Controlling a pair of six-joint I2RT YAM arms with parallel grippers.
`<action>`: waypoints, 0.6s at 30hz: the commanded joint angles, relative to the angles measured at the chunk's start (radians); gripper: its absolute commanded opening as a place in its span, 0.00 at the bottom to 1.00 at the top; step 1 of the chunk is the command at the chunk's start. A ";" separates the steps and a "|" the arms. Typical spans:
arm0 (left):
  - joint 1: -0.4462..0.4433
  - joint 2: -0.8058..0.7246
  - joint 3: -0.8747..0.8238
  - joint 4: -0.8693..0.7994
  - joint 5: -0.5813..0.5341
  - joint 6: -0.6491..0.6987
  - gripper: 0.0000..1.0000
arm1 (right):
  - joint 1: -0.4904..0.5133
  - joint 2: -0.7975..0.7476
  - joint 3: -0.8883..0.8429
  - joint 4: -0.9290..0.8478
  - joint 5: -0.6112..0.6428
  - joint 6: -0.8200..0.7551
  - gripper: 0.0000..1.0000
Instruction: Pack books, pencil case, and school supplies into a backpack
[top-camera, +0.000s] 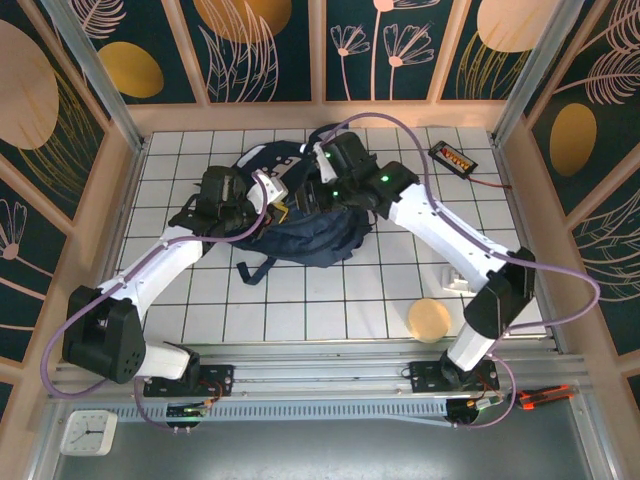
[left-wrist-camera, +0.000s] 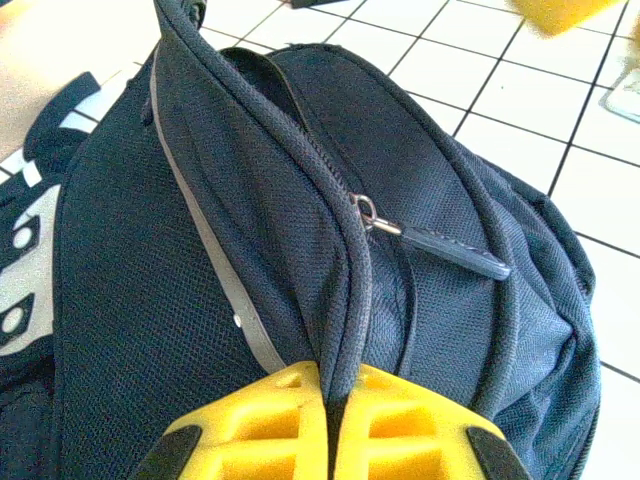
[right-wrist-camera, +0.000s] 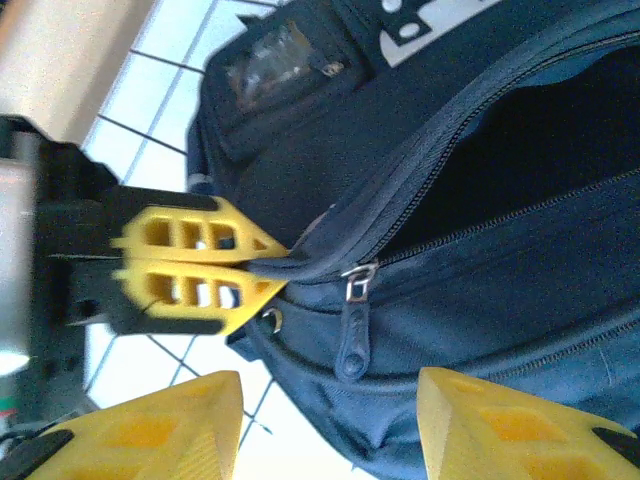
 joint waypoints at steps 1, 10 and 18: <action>0.003 -0.023 0.050 0.047 0.125 -0.038 0.00 | 0.022 0.050 0.017 0.034 0.055 -0.089 0.49; 0.015 -0.033 0.061 0.044 0.148 -0.045 0.00 | 0.053 0.124 0.019 0.015 0.111 -0.127 0.49; 0.015 -0.045 0.050 0.047 0.177 -0.044 0.00 | 0.057 0.159 0.050 -0.008 0.193 -0.138 0.31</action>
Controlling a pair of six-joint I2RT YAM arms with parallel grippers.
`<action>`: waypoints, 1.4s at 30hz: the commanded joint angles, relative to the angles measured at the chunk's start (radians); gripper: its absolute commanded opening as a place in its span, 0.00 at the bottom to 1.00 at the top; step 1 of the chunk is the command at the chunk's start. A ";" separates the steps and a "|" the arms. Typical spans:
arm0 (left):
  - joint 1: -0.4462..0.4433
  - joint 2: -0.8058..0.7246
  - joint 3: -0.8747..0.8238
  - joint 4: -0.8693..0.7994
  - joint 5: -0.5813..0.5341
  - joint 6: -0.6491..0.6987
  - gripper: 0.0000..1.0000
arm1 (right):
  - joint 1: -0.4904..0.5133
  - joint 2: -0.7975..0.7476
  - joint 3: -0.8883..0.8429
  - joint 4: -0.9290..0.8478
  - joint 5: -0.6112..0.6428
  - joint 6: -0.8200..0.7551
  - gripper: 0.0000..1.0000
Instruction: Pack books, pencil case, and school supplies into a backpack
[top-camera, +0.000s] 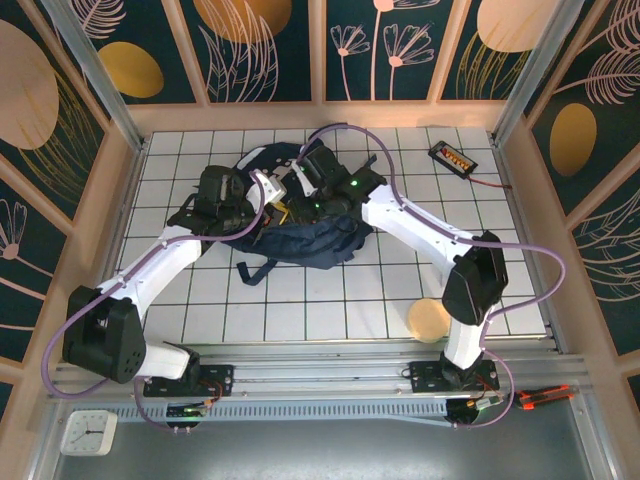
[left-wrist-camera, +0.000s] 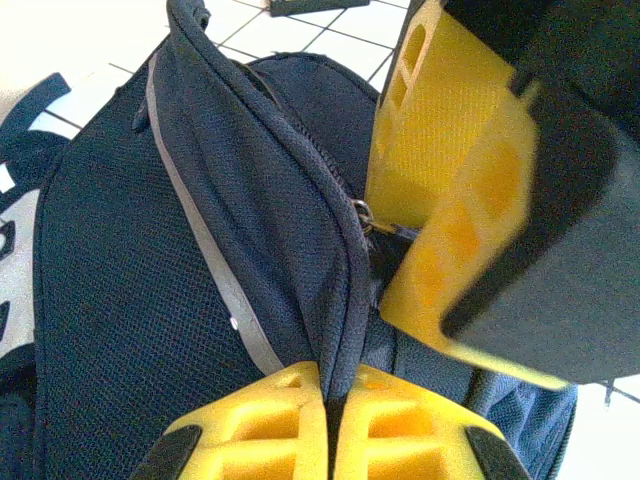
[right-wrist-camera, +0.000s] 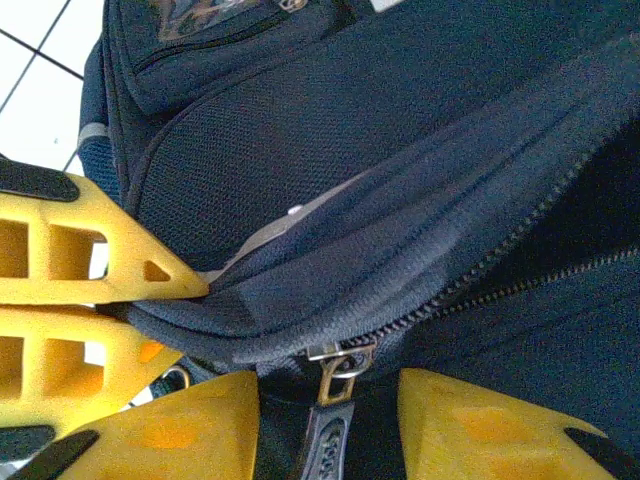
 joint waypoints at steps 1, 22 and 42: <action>0.001 -0.044 0.049 0.055 0.120 -0.022 0.00 | 0.004 0.032 0.027 -0.010 0.081 -0.022 0.24; 0.011 -0.098 -0.017 0.001 0.149 0.140 0.00 | -0.186 -0.148 -0.264 0.073 0.076 -0.150 0.00; 0.026 -0.228 -0.170 0.012 0.049 0.213 0.00 | -0.425 0.000 -0.243 0.233 -0.097 -0.216 0.00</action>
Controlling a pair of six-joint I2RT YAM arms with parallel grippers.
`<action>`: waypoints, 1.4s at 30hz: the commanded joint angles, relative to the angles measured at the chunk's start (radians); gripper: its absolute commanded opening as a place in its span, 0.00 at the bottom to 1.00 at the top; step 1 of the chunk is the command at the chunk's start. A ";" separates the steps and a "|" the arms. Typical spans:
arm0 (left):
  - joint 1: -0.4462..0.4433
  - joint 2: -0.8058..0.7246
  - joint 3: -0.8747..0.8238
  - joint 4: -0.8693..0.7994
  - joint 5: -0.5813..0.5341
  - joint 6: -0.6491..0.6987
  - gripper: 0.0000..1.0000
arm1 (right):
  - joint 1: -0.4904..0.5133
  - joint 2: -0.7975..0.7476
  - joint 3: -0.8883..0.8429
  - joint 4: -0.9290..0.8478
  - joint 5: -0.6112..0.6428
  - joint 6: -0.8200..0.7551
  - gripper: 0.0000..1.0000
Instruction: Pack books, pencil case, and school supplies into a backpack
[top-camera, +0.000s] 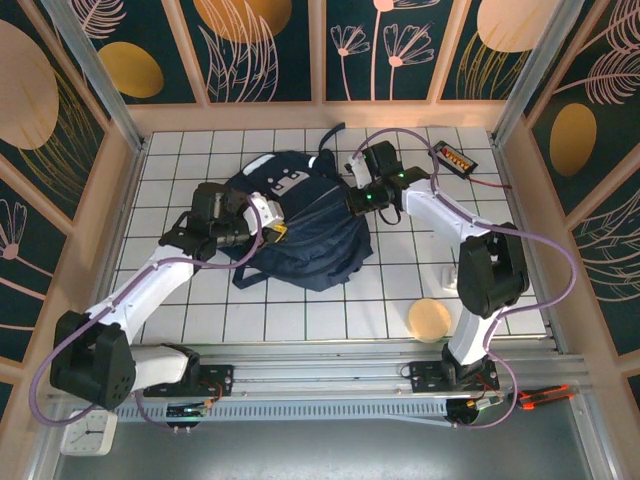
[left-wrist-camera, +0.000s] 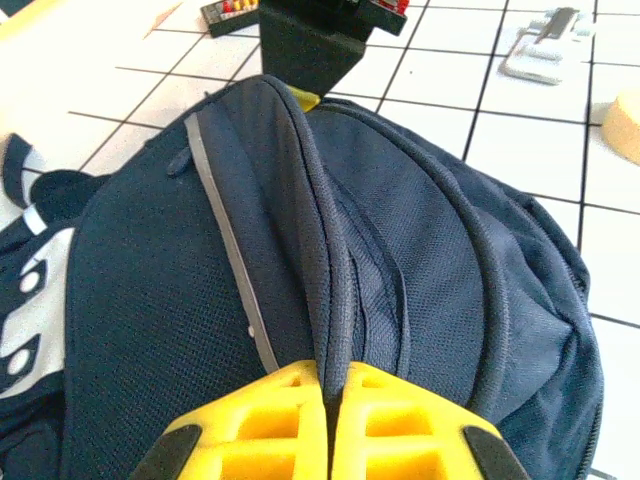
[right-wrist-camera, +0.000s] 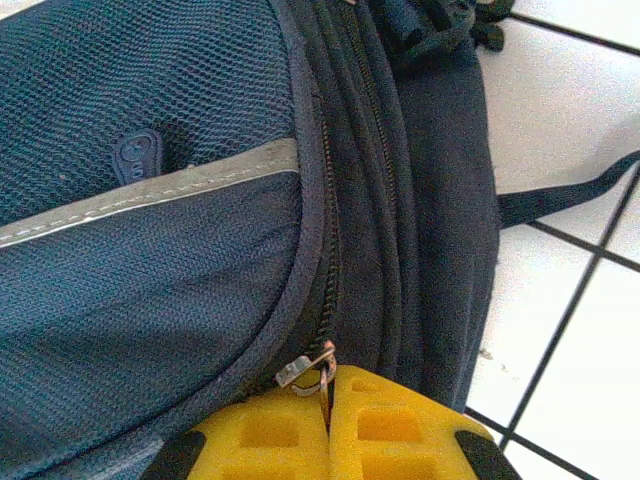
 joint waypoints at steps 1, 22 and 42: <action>0.021 -0.077 -0.008 0.027 -0.025 -0.013 0.06 | -0.053 0.020 0.048 0.032 0.082 -0.007 0.00; -0.108 0.026 0.019 0.046 -0.385 0.029 0.85 | 0.382 -0.029 0.229 -0.117 0.022 0.219 0.00; -0.101 -0.067 -0.092 -0.008 -0.341 0.145 0.00 | 0.164 -0.104 -0.017 0.059 -0.113 -0.016 0.00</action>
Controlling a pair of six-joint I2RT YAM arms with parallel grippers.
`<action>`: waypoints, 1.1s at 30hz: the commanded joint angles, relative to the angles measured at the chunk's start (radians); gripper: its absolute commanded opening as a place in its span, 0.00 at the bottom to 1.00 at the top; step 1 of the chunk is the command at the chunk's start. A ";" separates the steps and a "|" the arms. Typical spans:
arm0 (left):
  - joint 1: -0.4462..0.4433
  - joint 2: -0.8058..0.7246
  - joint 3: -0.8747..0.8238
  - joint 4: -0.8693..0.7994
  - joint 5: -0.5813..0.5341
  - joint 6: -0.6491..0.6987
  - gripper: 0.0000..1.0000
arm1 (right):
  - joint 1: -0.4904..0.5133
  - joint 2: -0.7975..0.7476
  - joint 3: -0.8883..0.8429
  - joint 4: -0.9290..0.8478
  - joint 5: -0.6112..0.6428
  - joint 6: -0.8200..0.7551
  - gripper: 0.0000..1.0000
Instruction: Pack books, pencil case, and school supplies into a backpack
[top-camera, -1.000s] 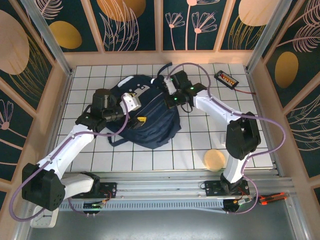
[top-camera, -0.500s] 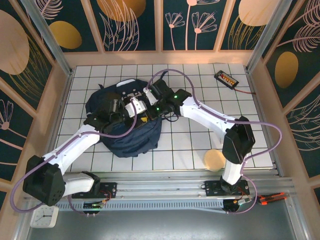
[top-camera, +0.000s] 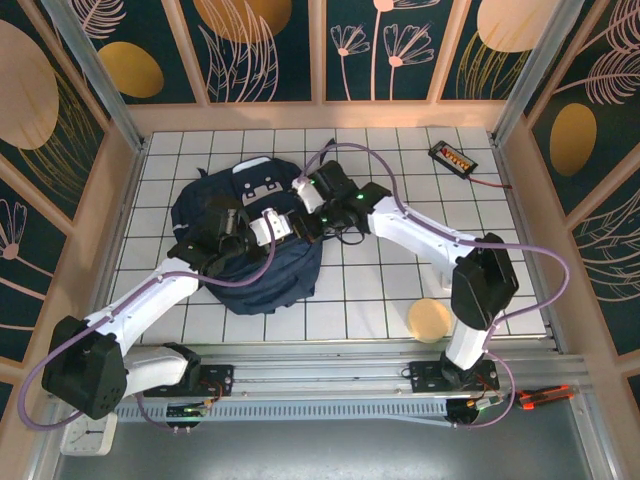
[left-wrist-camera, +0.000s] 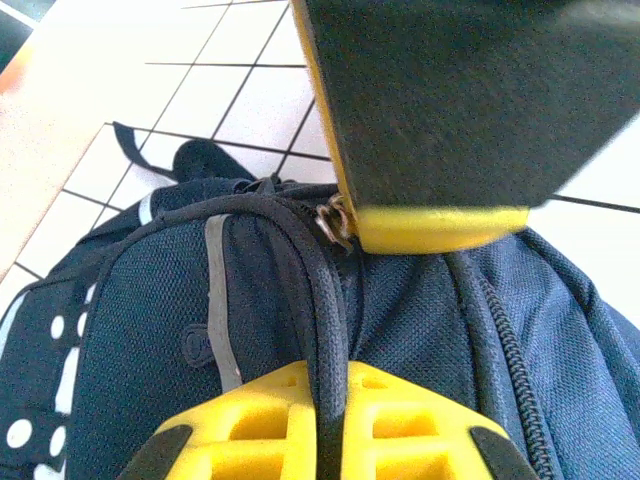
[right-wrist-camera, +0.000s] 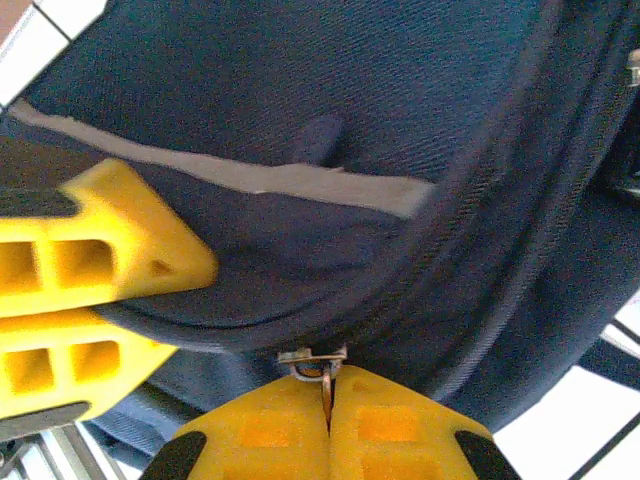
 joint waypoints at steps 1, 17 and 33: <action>0.023 -0.045 -0.028 -0.054 0.012 0.038 0.00 | -0.160 -0.060 -0.075 0.099 -0.063 -0.146 0.00; 0.011 -0.063 0.033 -0.128 0.173 0.067 0.00 | -0.383 0.454 0.388 0.132 -0.133 -0.371 0.00; 0.021 -0.022 0.047 0.249 -0.059 -0.372 0.99 | -0.441 -0.051 -0.147 0.556 0.036 -0.002 0.73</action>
